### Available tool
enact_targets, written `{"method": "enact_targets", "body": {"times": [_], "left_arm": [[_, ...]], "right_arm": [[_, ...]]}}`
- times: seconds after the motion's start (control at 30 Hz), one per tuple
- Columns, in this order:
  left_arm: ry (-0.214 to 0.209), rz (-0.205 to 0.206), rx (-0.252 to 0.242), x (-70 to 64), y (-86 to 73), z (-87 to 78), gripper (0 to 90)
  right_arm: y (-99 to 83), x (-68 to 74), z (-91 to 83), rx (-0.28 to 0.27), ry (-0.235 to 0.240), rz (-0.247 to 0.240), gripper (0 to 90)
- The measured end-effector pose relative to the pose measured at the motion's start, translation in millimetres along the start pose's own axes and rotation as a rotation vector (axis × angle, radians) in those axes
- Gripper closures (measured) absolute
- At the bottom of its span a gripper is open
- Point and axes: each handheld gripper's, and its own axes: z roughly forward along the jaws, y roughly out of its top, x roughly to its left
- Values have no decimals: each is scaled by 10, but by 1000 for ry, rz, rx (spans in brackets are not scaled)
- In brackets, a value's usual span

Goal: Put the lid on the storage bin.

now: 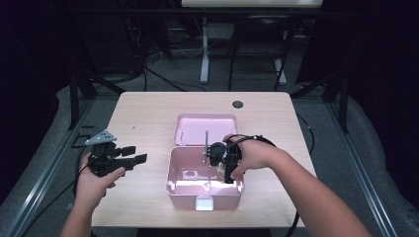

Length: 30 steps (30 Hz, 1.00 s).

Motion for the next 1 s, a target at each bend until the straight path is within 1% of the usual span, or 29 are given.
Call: {"method": "enact_targets", "body": {"times": [0.13,0.27,0.37,0.83,0.9,1.0], "left_arm": [[1,0,-3,-2,0,1,392],[1,2,-3,1,0,-3,392],[1,0,-2,2,-1,1,392],[0,-2,0,7,-6,10,392],[0,-2,1,8,-7,11,393],[0,-3,1,10,-7,13,392]], "right_arm": [[9,8,30,11,1,-15,198],[7,10,96,4,24,-2,198],[6,10,143,13,28,-11,198],[67,31,277,63,27,-30,198],[69,30,293,61,39,-21,198],[64,30,323,70,39,-20,198]]}}
